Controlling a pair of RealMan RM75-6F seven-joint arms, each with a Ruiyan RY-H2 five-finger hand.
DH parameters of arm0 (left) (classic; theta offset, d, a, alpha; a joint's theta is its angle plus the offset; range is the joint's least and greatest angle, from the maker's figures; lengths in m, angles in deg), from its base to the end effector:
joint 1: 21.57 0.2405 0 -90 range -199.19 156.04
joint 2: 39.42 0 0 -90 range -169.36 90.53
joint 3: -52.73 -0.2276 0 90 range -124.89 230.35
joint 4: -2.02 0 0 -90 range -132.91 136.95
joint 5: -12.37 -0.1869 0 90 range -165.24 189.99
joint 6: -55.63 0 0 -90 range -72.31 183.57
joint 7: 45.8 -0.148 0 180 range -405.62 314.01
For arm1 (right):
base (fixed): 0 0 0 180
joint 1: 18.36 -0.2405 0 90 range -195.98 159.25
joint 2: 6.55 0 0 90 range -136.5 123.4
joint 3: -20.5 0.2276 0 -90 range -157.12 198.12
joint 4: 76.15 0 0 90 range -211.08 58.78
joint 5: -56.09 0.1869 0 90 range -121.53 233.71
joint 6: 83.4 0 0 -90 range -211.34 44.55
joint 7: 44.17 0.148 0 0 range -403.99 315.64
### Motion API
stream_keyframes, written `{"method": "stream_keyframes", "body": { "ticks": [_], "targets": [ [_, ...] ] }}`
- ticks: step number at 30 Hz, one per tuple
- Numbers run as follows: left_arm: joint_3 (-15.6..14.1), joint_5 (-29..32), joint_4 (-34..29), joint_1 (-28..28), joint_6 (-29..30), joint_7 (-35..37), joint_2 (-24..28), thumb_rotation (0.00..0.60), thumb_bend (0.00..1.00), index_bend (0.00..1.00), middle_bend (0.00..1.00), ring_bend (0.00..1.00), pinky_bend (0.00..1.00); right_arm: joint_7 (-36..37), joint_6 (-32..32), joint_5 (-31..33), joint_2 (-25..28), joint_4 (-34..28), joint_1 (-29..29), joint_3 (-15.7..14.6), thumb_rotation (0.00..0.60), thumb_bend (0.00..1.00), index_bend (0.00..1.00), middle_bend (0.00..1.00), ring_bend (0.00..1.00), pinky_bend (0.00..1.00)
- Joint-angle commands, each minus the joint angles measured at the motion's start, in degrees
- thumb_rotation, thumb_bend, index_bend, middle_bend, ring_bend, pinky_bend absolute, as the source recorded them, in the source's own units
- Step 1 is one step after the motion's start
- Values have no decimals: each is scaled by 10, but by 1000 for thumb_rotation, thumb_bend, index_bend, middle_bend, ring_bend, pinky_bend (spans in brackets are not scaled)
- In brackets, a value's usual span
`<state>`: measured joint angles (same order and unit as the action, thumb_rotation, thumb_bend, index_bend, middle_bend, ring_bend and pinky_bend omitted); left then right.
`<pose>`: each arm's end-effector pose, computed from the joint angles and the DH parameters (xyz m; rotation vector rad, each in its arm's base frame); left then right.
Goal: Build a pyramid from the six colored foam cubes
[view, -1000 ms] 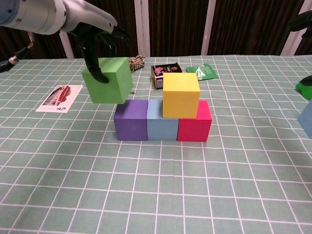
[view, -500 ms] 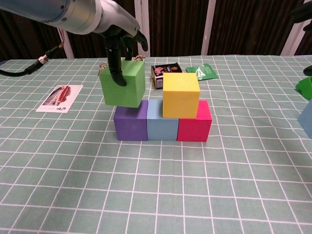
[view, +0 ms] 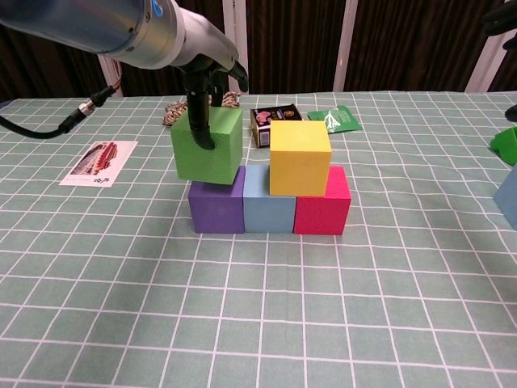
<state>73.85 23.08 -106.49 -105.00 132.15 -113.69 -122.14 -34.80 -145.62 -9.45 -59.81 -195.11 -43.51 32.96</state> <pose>0.0298 0.3260 0.0321 -1.8768 -0.8402 -0.4120 -0.1556 -0.2612 0.1558 1.4372 -1.4281 1.2040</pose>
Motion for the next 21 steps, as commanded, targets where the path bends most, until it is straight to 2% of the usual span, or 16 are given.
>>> {"method": "stream_keyframes", "body": {
  "ticks": [1,21],
  "targets": [
    [1,-2,2,0,2,0,-4,600,407,59,350,6,45,1,0,0,0,0,0,1,600,127,0,0,0,0],
    [13,-4,28,-10,28,-13,-42,600,407,59,350,7,44,10,4,2,3,-1,2,5,600,127,0,0,0,0]
  ]
}}
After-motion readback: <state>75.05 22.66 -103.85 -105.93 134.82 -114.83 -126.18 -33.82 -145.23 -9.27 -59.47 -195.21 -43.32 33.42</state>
